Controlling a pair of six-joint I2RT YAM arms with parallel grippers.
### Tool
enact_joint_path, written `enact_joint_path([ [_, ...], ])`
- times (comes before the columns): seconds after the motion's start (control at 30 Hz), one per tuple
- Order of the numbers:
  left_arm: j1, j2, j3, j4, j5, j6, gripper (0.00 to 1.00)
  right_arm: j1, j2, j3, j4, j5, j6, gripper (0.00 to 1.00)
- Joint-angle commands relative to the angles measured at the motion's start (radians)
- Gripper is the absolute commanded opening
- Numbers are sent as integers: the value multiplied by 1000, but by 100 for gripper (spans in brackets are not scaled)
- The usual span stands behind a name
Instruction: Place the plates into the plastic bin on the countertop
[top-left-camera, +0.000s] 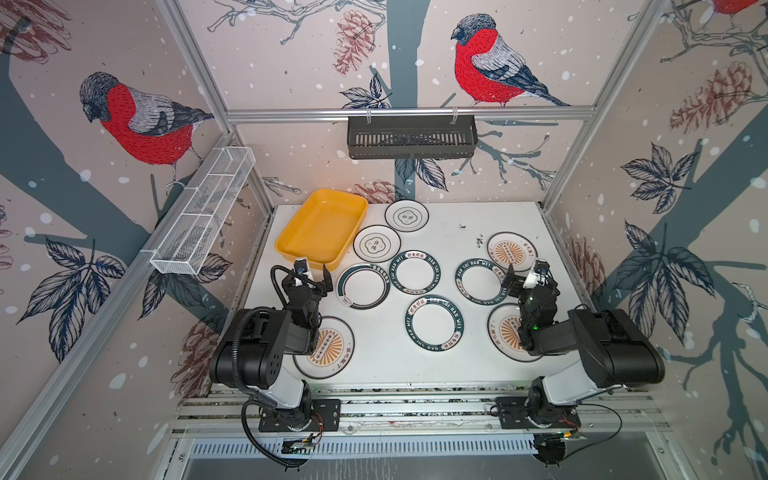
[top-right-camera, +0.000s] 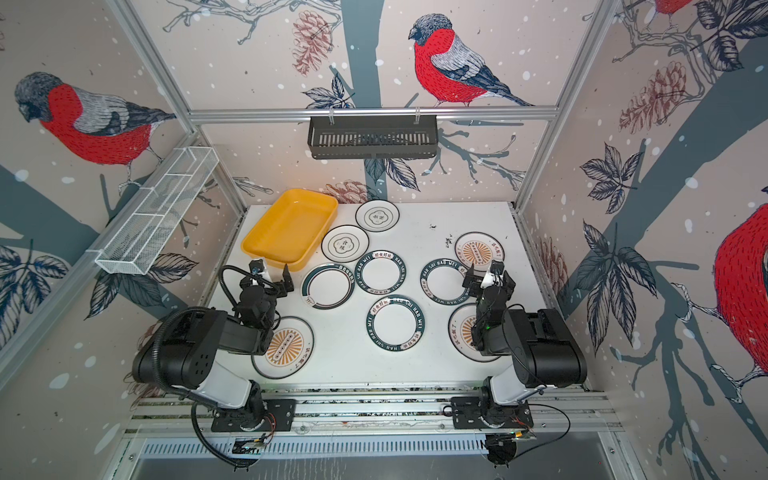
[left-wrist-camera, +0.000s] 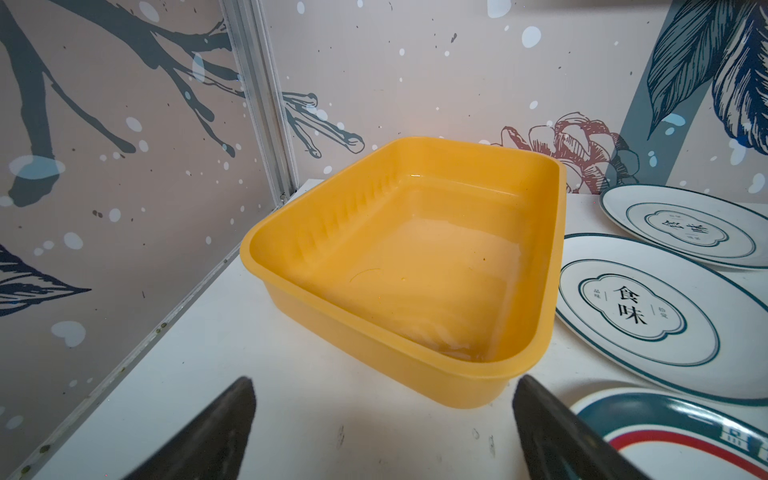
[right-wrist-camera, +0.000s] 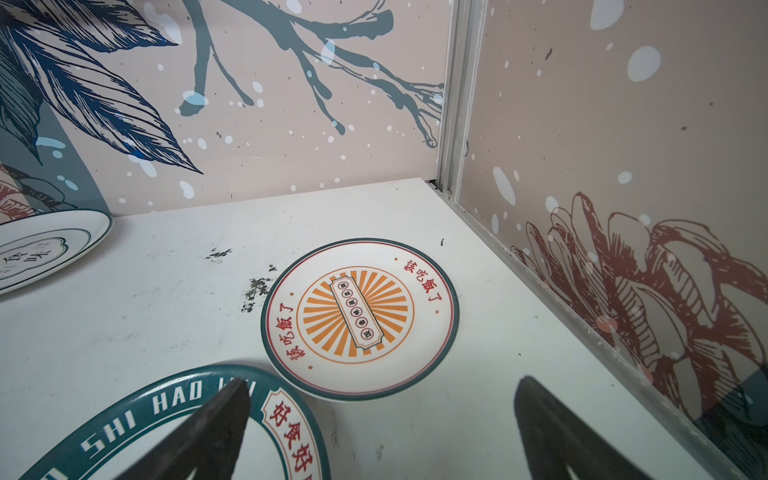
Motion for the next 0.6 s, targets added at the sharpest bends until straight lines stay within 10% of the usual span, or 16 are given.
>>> enact_joint_path([
  [0.0, -2, -10, -8, 35, 12, 14, 96, 2, -10, -4, 31, -20, -13, 100],
  [0.17, -54, -239, 44, -218, -39, 50, 96, 75, -168, 119, -282, 10, -92, 100],
  [0.33, -63, -462, 257, -737, 133, -80, 96, 130, -328, 315, -691, -57, -13, 100],
  [0.57, -158, -597, 365, -990, 308, -488, 96, 234, -384, 529, -1107, -433, 290, 100],
])
